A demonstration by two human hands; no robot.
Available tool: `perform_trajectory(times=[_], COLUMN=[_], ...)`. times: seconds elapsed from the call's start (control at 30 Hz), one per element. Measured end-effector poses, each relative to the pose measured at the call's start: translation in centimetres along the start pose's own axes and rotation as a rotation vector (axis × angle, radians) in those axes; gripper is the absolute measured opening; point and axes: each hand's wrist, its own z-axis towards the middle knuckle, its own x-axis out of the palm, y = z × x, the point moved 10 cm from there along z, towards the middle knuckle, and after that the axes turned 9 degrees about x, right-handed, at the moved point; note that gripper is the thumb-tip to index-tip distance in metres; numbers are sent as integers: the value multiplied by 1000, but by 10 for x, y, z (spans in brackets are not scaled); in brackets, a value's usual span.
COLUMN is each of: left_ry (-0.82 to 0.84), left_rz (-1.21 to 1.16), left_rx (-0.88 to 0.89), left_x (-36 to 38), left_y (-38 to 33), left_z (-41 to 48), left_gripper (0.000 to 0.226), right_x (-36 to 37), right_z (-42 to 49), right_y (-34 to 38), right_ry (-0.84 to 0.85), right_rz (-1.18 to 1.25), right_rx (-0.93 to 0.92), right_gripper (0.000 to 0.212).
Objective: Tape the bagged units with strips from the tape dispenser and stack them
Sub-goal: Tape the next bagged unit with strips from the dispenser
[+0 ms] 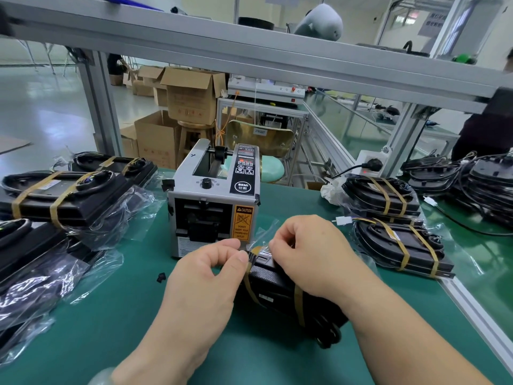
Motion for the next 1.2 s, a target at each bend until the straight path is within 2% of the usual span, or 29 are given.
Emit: perform_trajectory(times=[0.53, 1.1, 1.2], left_ry=[-79, -108, -122], left_rz=[115, 309, 333], left_rx=[27, 206, 183], left_x=[6, 7, 7], left_y=[-3, -18, -14], left_z=[-1, -2, -3], left_gripper=[19, 19, 18], right_x=[3, 1, 1], right_z=[-2, -2, -2], right_y=[-4, -2, -1], right_ry=[29, 31, 27], right_rz=[124, 128, 128], right_rx=[31, 11, 9], right_gripper=[19, 21, 22])
